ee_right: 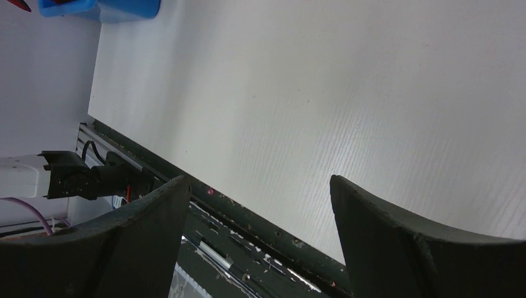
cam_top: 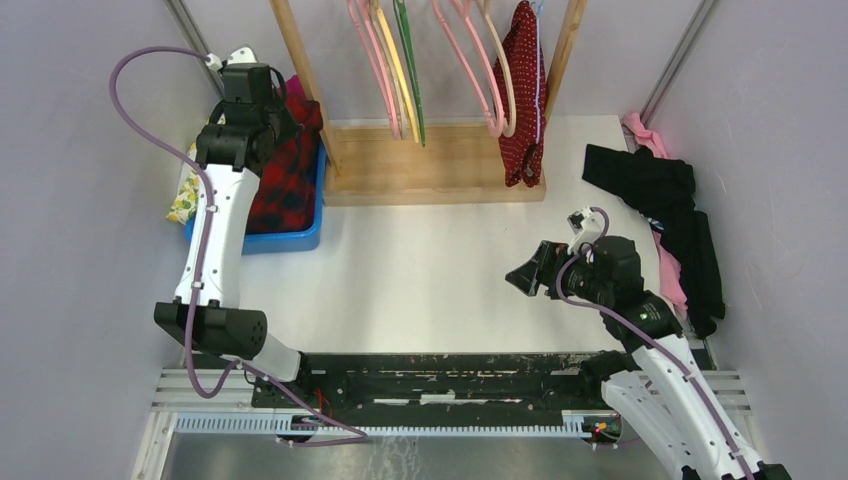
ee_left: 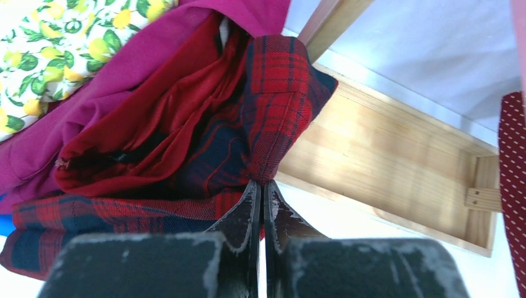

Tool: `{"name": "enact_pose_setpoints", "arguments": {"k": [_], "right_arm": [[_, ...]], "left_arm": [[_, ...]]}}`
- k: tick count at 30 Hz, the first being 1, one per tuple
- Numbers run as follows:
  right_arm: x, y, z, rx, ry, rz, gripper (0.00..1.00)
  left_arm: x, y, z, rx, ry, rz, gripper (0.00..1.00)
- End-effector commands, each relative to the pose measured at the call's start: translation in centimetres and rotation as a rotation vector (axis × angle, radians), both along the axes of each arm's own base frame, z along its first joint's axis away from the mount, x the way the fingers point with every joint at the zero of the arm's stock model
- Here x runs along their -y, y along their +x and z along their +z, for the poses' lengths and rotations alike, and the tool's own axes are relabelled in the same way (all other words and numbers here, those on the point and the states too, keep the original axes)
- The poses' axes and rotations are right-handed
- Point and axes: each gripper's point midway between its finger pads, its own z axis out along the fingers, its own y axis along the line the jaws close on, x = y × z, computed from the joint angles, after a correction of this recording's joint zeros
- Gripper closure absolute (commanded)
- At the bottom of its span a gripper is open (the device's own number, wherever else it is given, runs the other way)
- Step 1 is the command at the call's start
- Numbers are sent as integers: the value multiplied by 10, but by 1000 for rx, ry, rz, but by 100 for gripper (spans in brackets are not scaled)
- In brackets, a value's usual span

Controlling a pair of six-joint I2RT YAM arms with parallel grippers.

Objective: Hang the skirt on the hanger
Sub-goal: Pick up the skirt from the bin.

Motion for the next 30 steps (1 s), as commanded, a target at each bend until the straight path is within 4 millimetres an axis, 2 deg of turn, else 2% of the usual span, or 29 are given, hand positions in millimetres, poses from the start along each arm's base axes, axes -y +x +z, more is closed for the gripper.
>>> {"name": "enact_pose_setpoints", "arguments": {"k": [1,20,30], "right_arm": [[-4,4,6,32,27,9,12],[-5,5,1,22,31,8,12],[-4,5,-2,16,23,7,12]], "left_arm": [[23,-9,125,377,-113,-99,97],[84,-44,215,610,-297,-438,96],[107,-78,266,727,-372,-602,95]]}}
